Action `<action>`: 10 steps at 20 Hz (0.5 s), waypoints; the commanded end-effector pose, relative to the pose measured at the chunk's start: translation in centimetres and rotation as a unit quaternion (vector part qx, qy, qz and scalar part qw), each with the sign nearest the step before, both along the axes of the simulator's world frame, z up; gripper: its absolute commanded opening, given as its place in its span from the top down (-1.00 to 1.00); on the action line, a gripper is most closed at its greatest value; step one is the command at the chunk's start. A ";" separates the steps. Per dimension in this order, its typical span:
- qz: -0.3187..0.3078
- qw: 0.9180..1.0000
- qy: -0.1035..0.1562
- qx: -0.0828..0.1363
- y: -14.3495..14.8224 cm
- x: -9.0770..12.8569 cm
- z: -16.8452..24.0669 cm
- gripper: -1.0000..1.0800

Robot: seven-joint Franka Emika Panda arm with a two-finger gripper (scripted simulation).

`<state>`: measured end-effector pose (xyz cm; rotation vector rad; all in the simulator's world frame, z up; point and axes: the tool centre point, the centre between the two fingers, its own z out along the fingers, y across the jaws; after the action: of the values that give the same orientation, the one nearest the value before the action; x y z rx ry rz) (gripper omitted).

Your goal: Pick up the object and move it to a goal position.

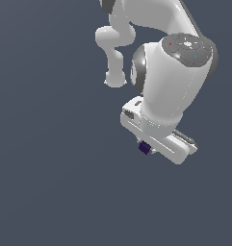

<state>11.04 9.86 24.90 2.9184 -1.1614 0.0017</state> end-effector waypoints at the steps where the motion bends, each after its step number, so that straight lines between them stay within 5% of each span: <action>1: 0.000 1.000 0.000 0.000 0.9 0.4 1.2 1.00; 10: 0.000 1.000 0.000 0.000 2.7 1.4 3.4 1.00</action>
<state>12.31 12.33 27.98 2.9188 -1.1615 0.0003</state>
